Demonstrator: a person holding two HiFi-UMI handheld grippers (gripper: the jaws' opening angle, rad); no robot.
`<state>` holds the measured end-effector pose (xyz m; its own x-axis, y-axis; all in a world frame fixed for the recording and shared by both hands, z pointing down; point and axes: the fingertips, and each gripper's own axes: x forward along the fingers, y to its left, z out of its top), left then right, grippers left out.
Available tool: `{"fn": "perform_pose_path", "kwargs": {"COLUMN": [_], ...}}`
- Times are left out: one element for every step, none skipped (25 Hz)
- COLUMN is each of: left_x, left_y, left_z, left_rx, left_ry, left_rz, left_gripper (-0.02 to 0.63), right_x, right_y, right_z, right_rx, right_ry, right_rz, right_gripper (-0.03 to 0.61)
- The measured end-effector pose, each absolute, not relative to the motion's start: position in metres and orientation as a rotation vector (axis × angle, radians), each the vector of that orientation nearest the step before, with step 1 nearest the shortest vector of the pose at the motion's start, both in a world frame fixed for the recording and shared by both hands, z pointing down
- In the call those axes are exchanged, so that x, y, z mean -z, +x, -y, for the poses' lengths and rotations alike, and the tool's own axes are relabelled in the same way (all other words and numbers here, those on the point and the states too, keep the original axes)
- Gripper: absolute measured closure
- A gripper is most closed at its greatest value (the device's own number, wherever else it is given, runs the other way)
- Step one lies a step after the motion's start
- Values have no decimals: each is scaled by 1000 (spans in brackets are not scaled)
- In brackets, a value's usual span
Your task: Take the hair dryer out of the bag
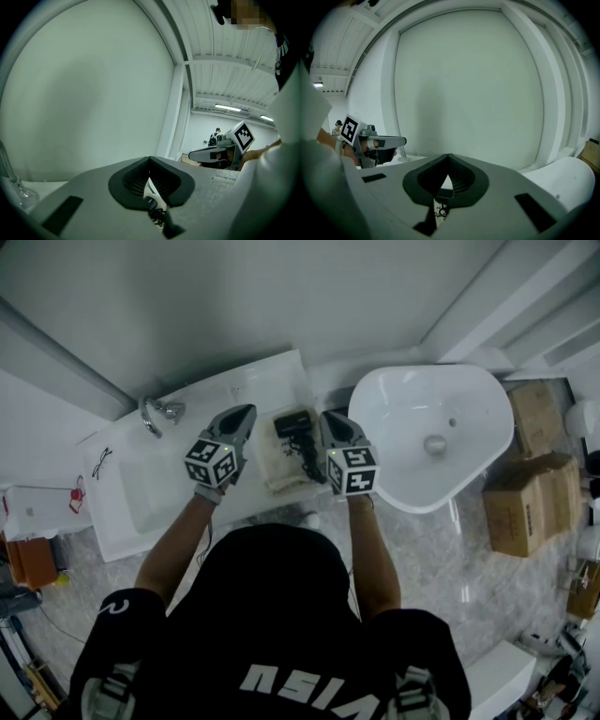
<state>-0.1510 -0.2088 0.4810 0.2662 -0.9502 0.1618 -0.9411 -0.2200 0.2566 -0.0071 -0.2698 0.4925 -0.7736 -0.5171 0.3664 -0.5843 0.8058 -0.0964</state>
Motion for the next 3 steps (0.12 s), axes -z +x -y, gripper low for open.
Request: {"fn": "perform_pose_path", "kwargs": {"left_x": [-481, -481, -481], "left_y": [-151, -150, -150], "left_z": [209, 208, 208], "left_rx": [43, 44, 44], "left_ry": [2240, 2239, 2239], "left_rz": [1737, 1736, 1736], "left_gripper": [615, 615, 615], "right_x": [-492, -492, -492], "right_y": [-7, -6, -5], "right_z": [270, 269, 269], "right_rx": [-294, -296, -298], "right_ry": [840, 841, 842], "right_rz": [2668, 2668, 2667], "right_gripper": [584, 583, 583]}}
